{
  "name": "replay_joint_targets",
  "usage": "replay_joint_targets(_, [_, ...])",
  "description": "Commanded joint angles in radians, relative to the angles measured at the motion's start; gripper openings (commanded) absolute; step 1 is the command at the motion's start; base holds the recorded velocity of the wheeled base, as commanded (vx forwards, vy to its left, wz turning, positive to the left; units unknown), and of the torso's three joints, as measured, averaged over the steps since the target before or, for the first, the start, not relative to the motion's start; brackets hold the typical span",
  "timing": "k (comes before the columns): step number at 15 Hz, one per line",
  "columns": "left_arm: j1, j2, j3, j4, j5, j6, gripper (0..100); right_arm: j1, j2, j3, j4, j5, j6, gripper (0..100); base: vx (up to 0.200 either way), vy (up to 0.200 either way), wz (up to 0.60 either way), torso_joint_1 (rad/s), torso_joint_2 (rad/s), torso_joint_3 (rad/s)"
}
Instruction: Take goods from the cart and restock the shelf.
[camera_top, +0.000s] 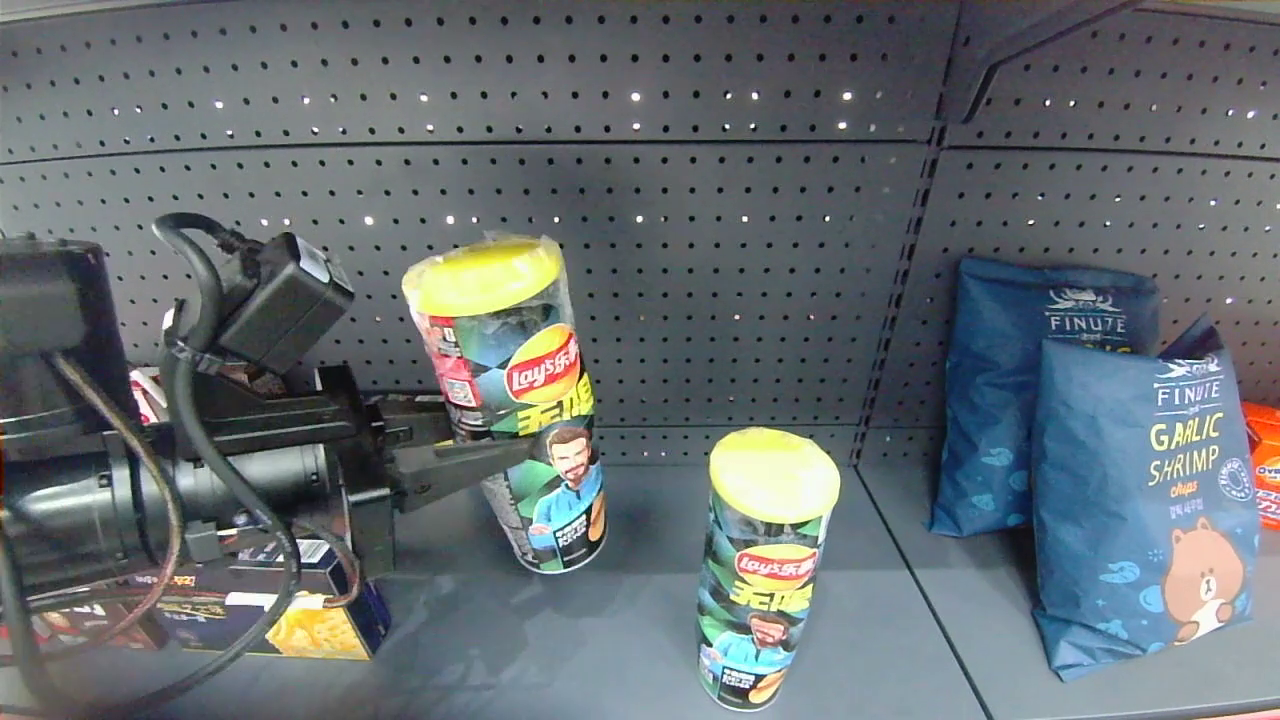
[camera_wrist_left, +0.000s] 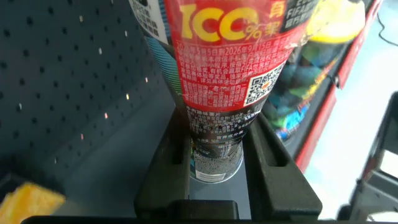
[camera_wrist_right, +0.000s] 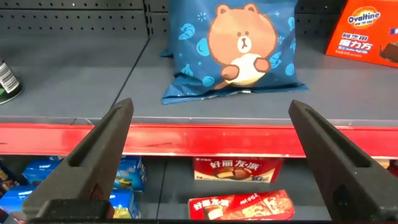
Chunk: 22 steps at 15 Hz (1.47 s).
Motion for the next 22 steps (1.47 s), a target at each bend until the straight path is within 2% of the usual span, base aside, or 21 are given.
replay_joint_targets(1, [0.012, 0.096, 0.024, -0.081, -0.025, 0.025, 0, 0.000, 0.002, 0.000, 0.000, 0.000, 0.000, 100, 0.000, 0.000, 0.00, 0.000, 0.00, 0.000])
replay_joint_targets(4, [0.020, 0.141, 0.030, -0.119, -0.025, 0.028, 0, 0.000, 0.002, 0.000, 0.000, 0.000, 0.000, 100, 0.000, 0.000, 0.00, 0.000, 0.00, 0.000])
replay_joint_targets(7, [0.009, 0.179, 0.010, -0.124, 0.004, 0.028, 0, 0.000, 0.002, 0.000, 0.000, 0.002, 0.000, 100, 0.000, 0.000, 0.00, 0.000, 0.00, 0.000])
replay_joint_targets(11, [0.006, 0.182, 0.009, -0.116, -0.025, 0.021, 0, 0.000, 0.002, 0.000, 0.000, 0.000, 0.000, 100, 0.000, 0.000, 0.00, 0.000, 0.00, 0.000])
replay_joint_targets(14, [0.006, 0.174, 0.072, -0.144, -0.025, 0.025, 0, 0.000, 0.002, 0.000, 0.000, 0.002, 0.000, 100, 0.000, 0.000, 0.00, 0.000, 0.00, 0.000])
replay_joint_targets(15, [0.009, 0.176, 0.107, -0.178, -0.028, 0.044, 0, 0.000, 0.002, 0.000, 0.000, 0.002, 0.000, 100, 0.000, 0.000, 0.00, 0.000, 0.00, 0.000])
replay_joint_targets(17, [0.014, 0.176, 0.116, -0.195, -0.045, 0.042, 0, 0.000, 0.002, 0.000, 0.000, 0.000, 0.000, 100, 0.000, 0.000, 0.00, 0.000, 0.00, 0.000])
replay_joint_targets(19, [0.020, 0.182, 0.089, -0.195, -0.045, 0.033, 0, 0.000, 0.002, 0.000, 0.000, 0.002, 0.000, 100, 0.000, 0.000, 0.00, 0.000, 0.00, 0.000])
replay_joint_targets(22, [0.029, 0.224, -0.028, -0.165, -0.048, 0.028, 0, 0.000, 0.002, 0.000, 0.000, 0.000, 0.000, 100, 0.000, 0.000, 0.00, 0.000, 0.00, 0.000])
